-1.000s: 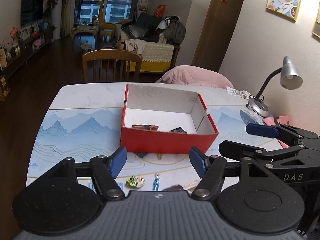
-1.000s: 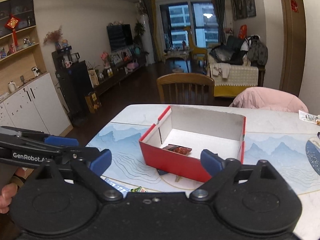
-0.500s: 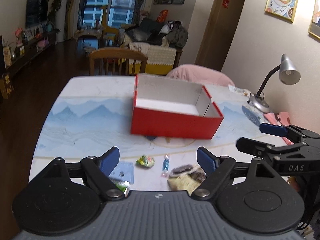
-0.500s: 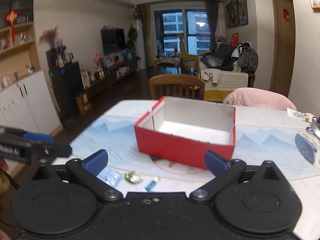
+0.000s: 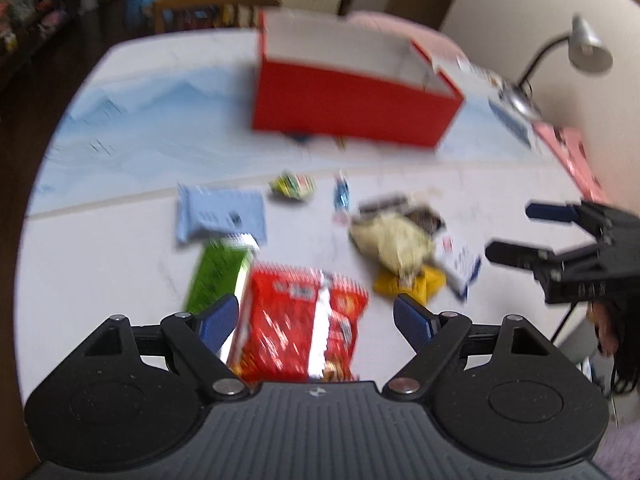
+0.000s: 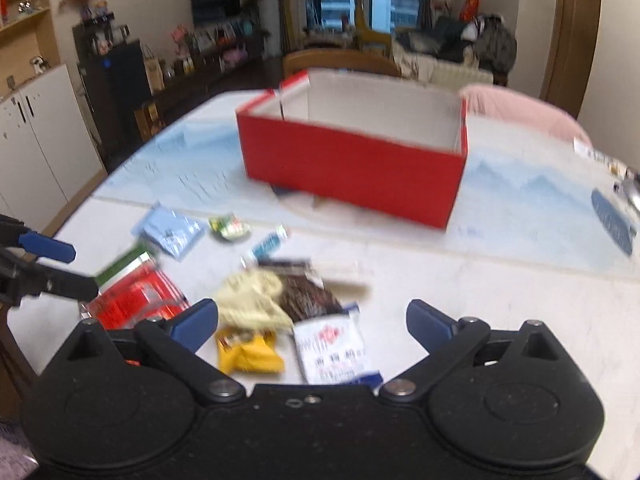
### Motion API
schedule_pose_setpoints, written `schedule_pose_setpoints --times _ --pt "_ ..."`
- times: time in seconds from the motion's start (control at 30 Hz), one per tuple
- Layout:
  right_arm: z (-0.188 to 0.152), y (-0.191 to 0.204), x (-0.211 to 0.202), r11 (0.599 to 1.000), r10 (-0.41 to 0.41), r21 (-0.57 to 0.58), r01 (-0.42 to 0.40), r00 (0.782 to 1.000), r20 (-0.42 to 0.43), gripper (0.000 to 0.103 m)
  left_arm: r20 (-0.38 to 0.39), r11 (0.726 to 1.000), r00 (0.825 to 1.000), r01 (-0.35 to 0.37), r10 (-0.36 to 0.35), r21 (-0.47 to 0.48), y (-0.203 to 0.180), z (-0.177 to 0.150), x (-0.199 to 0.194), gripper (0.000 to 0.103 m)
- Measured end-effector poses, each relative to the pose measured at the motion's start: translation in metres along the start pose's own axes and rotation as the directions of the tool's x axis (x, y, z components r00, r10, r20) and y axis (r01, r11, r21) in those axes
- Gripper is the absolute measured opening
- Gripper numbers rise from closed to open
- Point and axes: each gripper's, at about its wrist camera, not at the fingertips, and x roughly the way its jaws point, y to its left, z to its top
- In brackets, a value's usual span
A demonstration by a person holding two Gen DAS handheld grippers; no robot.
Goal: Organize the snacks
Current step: 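Grasp the red snack bag with the left tool while the right tool grasps the white milk candy pack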
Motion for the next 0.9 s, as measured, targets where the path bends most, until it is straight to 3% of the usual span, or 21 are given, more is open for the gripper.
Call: schedule_pose_setpoints --times 0.23,0.7,0.9 --pt "-0.020 -0.010 0.021 1.000 0.011 -0.008 -0.012 0.996 -0.092 0.099 -0.128 0.999 0.991 0.037 -0.037 0.002 -0.003 -0.012 0.038 0.085" --pt "-0.027 -0.022 0.063 0.998 -0.009 -0.059 -0.002 0.983 -0.184 0.083 -0.161 0.997 0.984 -0.069 0.075 0.037 0.001 -0.004 0.061 0.085" --pt "-0.028 -0.021 0.070 0.997 -0.001 -0.082 -0.016 0.980 -0.200 0.080 -0.188 0.996 0.979 -0.077 0.082 0.032 0.003 -0.002 0.072 0.085"
